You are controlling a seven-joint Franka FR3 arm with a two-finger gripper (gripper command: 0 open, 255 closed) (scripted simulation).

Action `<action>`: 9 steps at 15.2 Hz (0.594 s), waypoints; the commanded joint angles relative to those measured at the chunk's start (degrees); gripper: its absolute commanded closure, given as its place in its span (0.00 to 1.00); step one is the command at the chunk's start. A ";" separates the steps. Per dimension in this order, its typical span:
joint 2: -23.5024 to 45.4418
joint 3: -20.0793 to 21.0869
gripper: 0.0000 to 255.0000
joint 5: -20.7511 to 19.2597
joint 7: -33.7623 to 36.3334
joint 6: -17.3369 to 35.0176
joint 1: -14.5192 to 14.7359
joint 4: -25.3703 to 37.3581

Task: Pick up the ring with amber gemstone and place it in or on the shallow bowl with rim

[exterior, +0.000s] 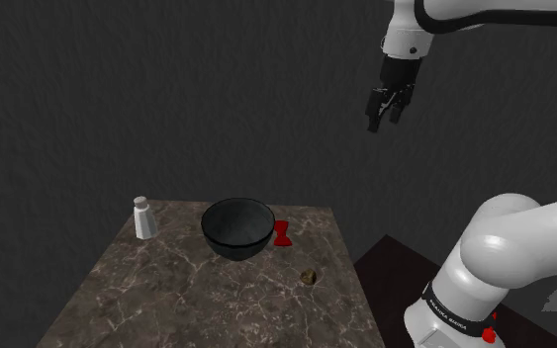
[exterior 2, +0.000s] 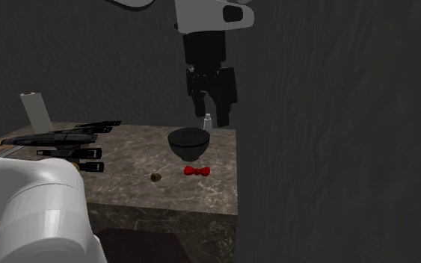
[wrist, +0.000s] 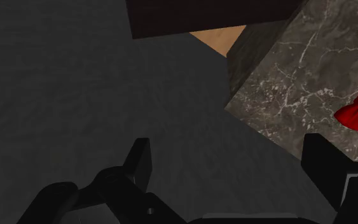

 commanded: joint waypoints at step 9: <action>-3.10 6.80 0.00 7.48 11.62 6.42 1.92 -12.05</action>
